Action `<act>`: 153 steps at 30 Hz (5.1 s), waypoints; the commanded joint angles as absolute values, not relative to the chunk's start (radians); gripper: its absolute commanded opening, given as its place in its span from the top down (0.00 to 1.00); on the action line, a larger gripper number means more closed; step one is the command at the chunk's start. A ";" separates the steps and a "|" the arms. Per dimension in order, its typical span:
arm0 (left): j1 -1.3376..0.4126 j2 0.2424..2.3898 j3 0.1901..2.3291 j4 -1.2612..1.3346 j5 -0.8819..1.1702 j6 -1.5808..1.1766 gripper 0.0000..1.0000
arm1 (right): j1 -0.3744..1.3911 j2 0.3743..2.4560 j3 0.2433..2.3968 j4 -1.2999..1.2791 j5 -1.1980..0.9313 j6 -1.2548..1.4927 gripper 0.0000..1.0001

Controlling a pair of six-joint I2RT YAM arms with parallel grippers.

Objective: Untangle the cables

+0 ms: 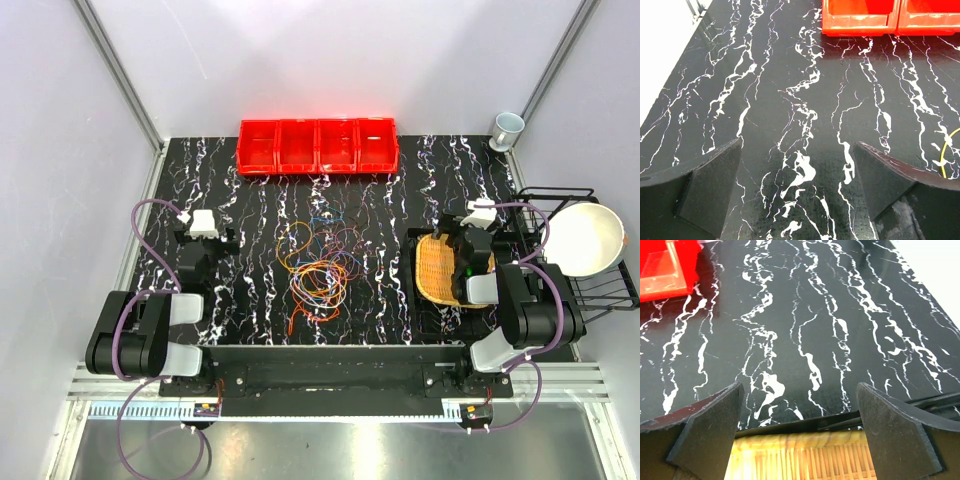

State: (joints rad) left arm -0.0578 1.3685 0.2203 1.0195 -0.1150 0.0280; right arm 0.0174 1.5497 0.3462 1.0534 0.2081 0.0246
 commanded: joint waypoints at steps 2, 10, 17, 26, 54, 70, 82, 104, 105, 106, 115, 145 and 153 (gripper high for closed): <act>-0.054 1.371 0.233 1.101 -0.101 0.029 0.01 | 0.005 1.554 0.348 1.103 0.172 0.021 0.00; -0.054 1.371 0.235 1.101 -0.101 0.029 0.01 | 0.005 1.557 0.365 1.071 0.208 0.031 0.00; -0.052 1.371 0.235 1.100 -0.097 0.031 0.01 | 0.043 1.288 0.434 0.734 0.138 -0.022 0.00; -0.048 1.373 0.239 1.094 -0.089 0.028 0.01 | 0.052 1.098 0.565 0.634 -0.472 0.675 0.00; -0.553 1.252 0.871 -0.342 -0.251 -0.514 0.07 | 0.422 1.150 0.945 -0.377 -0.123 0.577 0.00; -0.847 1.724 1.158 -0.278 -0.285 -0.499 0.21 | 0.422 1.042 0.868 -0.443 -0.152 0.592 0.00; -0.847 1.832 1.247 -0.287 -0.337 -0.476 1.00 | 0.422 1.043 0.868 -0.459 -0.152 0.578 0.00; -0.838 1.338 1.932 -0.591 -0.422 -0.172 1.00 | 0.422 0.951 0.939 -0.471 -0.104 0.600 0.00; -0.838 1.310 1.864 -0.566 -0.417 -0.178 1.00 | 0.422 0.948 0.937 -0.469 -0.110 0.600 0.00; -0.838 1.284 1.738 -0.527 -0.413 -0.186 1.00 | 0.422 0.945 0.939 -0.465 -0.126 0.606 0.00; -0.834 1.140 1.174 -0.333 -0.249 -0.376 1.00 | 0.422 0.902 0.922 -0.434 -0.222 0.630 0.00; -0.802 1.459 0.773 -0.051 -0.206 -0.704 1.00 | 0.492 1.333 0.741 -0.026 -0.387 0.922 0.13; -0.793 1.482 0.727 -0.011 -0.203 -0.722 1.00 | 0.517 1.503 0.862 -0.044 -0.338 0.847 0.24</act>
State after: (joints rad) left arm -0.8024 1.4601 0.7456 -0.0921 -0.2169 -0.7002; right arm 0.5049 1.4494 0.7563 -0.0742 -0.3649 0.8921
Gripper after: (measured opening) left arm 0.005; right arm 0.791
